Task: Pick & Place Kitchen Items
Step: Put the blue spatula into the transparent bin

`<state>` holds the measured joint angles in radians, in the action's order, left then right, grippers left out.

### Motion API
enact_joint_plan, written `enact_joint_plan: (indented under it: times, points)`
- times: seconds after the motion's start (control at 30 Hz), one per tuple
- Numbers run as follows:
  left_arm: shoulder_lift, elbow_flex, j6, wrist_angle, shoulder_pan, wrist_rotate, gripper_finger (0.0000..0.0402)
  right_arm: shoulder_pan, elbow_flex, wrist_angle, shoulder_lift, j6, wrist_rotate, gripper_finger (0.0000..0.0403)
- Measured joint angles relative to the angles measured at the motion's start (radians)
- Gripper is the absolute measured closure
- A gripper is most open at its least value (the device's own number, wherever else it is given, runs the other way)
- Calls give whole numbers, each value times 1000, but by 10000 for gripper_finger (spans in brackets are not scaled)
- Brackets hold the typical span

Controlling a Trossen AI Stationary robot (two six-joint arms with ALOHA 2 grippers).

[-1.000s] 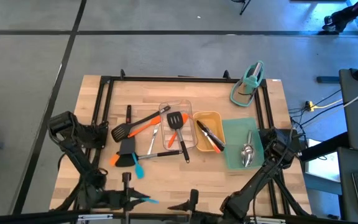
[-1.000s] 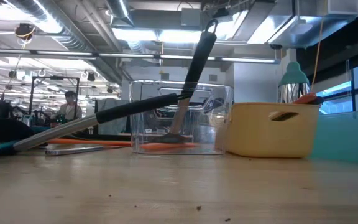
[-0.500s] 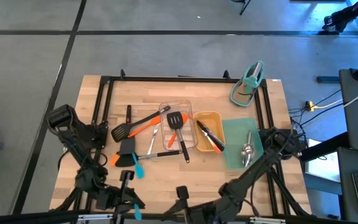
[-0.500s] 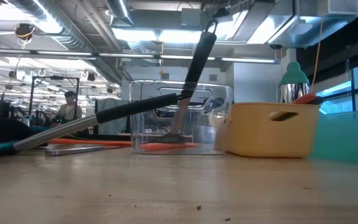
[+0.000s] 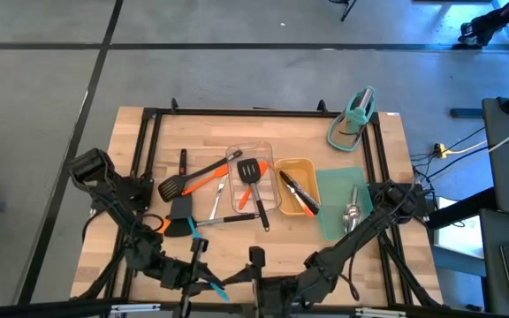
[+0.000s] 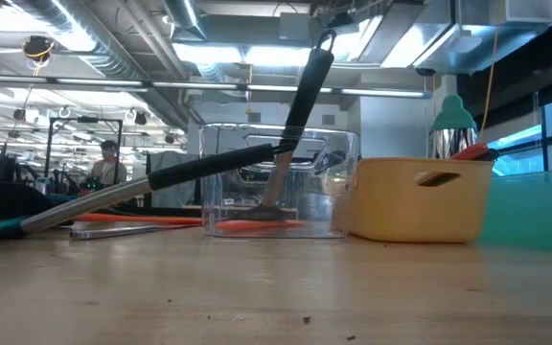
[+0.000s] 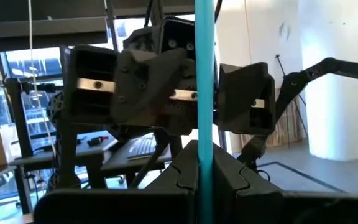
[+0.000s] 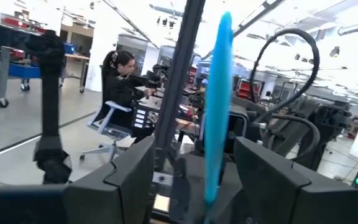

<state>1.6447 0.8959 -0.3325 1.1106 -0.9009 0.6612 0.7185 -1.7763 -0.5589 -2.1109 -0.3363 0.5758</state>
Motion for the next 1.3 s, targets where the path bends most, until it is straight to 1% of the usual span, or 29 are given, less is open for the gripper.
enact_joint_plan:
  times: [0.3,0.4,0.7,0.77,0.83,0.87,0.97,1.03,1.2,1.3]
  points:
    - [0,0,5,-8,-14,55,395,-7,0,-13,0,32,0,183]
    - [0,0,5,-9,-14,59,395,-19,0,-30,0,38,-1,193]
    - [0,0,3,-15,-13,91,395,-67,0,16,-1,126,-21,301]
    - [0,0,5,-14,-13,104,395,-71,0,29,-1,144,-22,332]
    - [0,0,5,-15,-14,119,395,-70,0,37,-1,141,-14,370]
    - [0,0,5,-17,-18,136,395,-70,0,37,-1,134,-7,380]
    - [0,0,0,-26,-25,184,396,-60,0,31,-3,105,68,380]
    - [0,0,-14,-35,-34,227,388,-51,1,30,-5,68,112,380]
    - [0,0,-65,-30,-79,324,342,-31,1,28,-6,-23,200,380]
    - [-2,6,-94,-21,-114,453,311,-21,1,23,-5,-83,299,380]
